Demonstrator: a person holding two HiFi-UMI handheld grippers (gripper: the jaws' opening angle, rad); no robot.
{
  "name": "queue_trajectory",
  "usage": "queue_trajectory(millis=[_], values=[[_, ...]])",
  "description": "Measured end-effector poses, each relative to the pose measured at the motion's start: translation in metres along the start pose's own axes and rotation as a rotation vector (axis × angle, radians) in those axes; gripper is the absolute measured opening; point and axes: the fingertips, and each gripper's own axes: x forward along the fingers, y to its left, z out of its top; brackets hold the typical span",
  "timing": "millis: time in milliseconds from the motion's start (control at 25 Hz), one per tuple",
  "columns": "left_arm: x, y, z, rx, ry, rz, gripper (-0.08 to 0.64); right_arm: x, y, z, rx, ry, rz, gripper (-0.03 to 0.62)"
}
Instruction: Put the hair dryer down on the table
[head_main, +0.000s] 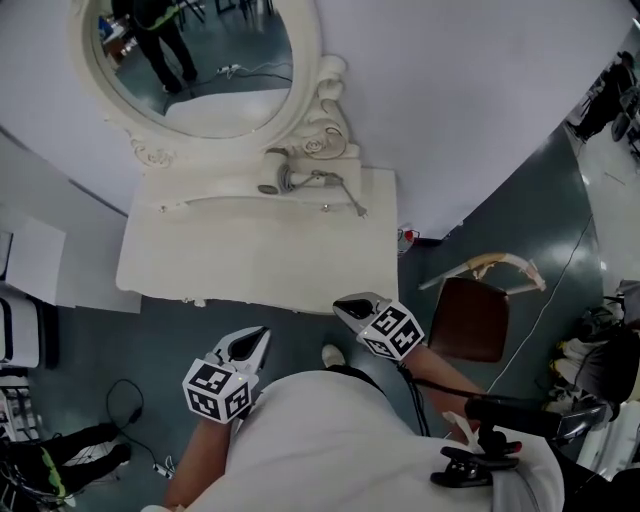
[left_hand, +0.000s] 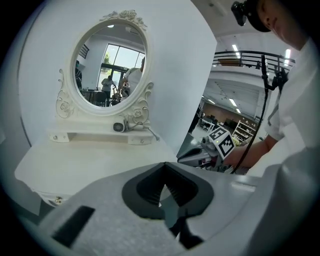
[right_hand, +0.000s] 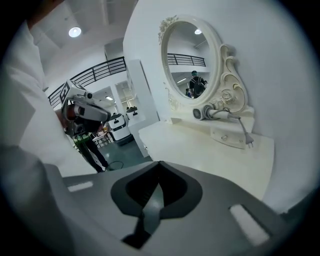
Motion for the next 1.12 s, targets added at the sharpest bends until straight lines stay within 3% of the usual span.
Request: queue_trajectory(millis=[240, 560, 1120], values=[[-0.032, 0.005, -0.012, 0.014, -0.013, -0.044, 0.002, 0.016, 0.060, 0.006, -0.020, -0.005, -0.003, 0.000], [-0.089, 0.034, -0.053, -0.008, -0.031, -0.056, 0.002, 0.054, 0.135, -0.001, -0.061, 0.048, -0.004, 0.000], [-0.200, 0.068, -0.137, -0.032, -0.055, -0.076, 0.002, 0.099, 0.267, -0.001, -0.098, 0.033, -0.044, 0.000]])
